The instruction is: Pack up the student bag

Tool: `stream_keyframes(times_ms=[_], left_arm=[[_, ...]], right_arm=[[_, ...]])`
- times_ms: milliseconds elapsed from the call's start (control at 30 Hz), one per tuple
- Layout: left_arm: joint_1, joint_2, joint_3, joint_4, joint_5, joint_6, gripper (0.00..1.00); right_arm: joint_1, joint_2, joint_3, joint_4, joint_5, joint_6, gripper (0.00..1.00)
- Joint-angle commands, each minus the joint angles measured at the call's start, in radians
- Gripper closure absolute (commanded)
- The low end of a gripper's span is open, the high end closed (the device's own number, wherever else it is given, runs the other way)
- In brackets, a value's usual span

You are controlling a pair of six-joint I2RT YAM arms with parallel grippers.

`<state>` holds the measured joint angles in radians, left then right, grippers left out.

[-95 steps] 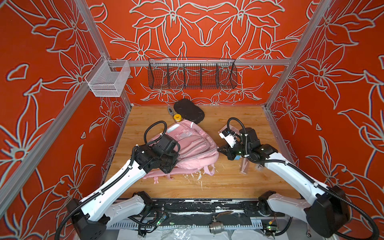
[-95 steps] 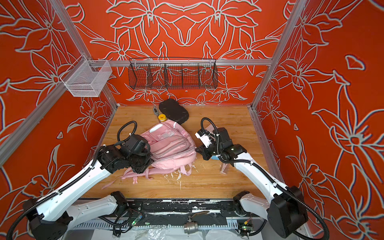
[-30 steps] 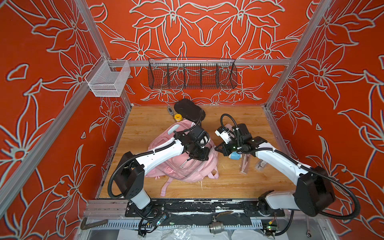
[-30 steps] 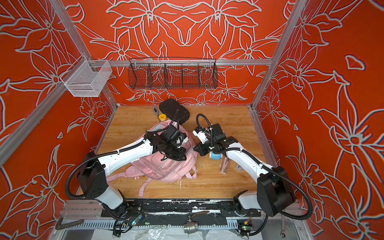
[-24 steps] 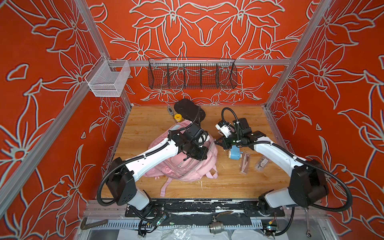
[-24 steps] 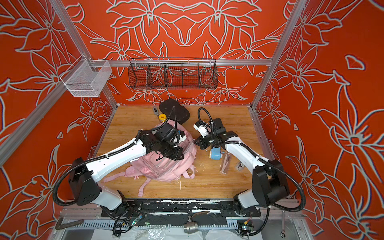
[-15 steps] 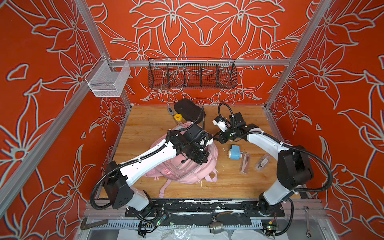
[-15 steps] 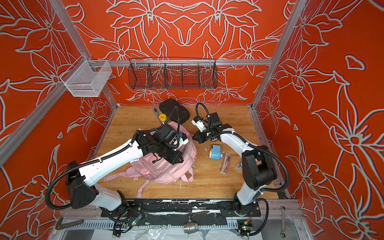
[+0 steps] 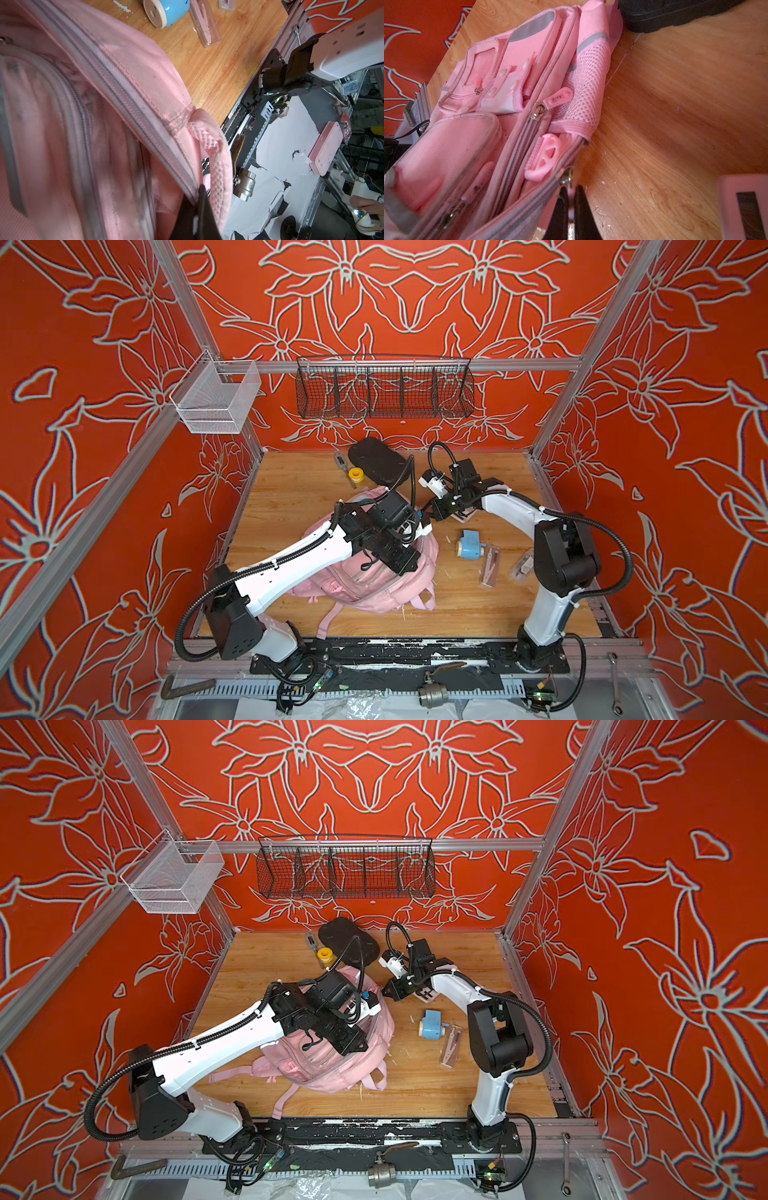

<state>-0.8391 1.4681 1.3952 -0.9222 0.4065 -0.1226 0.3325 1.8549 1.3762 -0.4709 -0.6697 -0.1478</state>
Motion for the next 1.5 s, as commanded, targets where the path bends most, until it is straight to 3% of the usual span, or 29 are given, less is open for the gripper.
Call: stream_keyframes(times_ms=[0,433,600,733,867,1100,1467], left_arm=[[-0.019,-0.046,0.034,-0.003,0.062,0.022,1.00],[-0.020,-0.029,0.017,0.064,0.027,-0.013,1.00],[-0.020,0.006,0.009,0.048,-0.116,-0.054,1.00],[-0.019,0.054,0.010,0.051,-0.174,-0.107,0.66],[-0.018,0.072,0.008,0.071,-0.200,-0.144,0.50],[-0.014,0.150,0.024,-0.032,-0.389,-0.155,0.40],[-0.023,0.318,0.052,-0.044,-0.416,-0.098,0.37]], right_arm=[[-0.020,0.050,0.072,-0.003,0.035,-0.048,1.00],[-0.020,0.152,0.193,-0.054,0.039,-0.053,1.00],[-0.022,0.126,0.232,-0.109,0.071,-0.066,0.77],[-0.039,0.078,0.239,-0.156,0.107,-0.057,0.64],[-0.080,0.036,0.205,-0.159,0.096,-0.033,0.57],[-0.104,-0.080,0.139,-0.177,0.176,-0.014,0.52],[-0.156,-0.337,-0.084,-0.130,0.265,0.020,0.43]])
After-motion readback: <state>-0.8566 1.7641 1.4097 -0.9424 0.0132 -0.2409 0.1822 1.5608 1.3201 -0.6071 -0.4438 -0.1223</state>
